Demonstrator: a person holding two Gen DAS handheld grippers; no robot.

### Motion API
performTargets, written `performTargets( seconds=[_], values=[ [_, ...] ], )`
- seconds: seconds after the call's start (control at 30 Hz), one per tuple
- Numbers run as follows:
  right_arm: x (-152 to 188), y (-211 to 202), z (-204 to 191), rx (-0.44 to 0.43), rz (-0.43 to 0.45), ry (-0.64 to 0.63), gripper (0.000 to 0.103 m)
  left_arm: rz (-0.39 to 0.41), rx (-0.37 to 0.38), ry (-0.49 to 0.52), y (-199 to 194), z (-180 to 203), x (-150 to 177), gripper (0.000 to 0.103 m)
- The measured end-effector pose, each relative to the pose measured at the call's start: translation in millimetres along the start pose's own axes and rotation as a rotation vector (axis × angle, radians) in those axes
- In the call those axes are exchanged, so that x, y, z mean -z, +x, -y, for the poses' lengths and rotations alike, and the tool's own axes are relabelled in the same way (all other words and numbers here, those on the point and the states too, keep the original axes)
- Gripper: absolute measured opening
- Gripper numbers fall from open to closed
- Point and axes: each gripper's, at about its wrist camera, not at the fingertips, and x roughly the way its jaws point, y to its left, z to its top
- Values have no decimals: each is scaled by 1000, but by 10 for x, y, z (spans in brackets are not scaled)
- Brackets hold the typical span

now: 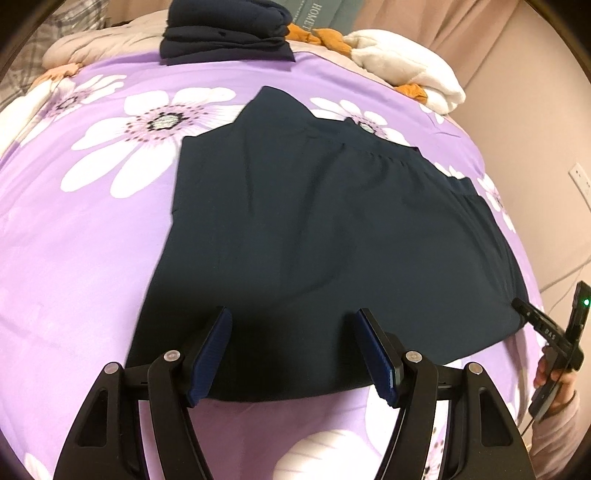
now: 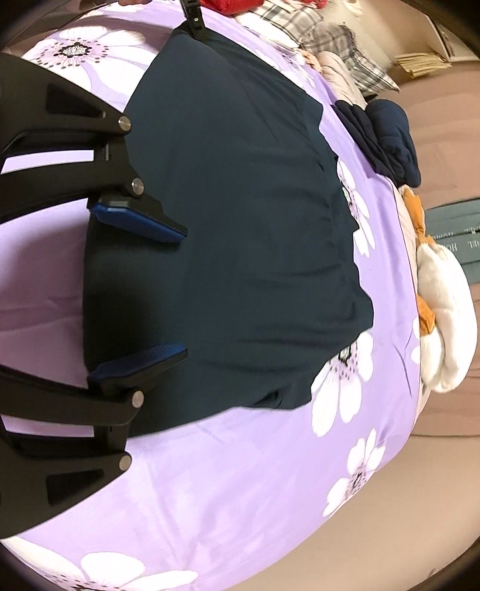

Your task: Fold large clothes

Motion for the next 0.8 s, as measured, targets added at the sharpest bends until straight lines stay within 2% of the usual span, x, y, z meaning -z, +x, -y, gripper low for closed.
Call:
performTargets(
  seconds=[0.3,0.47,0.8],
  values=[
    [66,-121,203,57,-7,33,57,13,-34,-33,-133,-100,62,69],
    [120,-171,381,99,-21,87,60,32,-80,-62,-251,-189,126,69],
    [298,-333,603,109,-32,180,62,59,-147,-110,-443,-342,264,70]
  ],
)
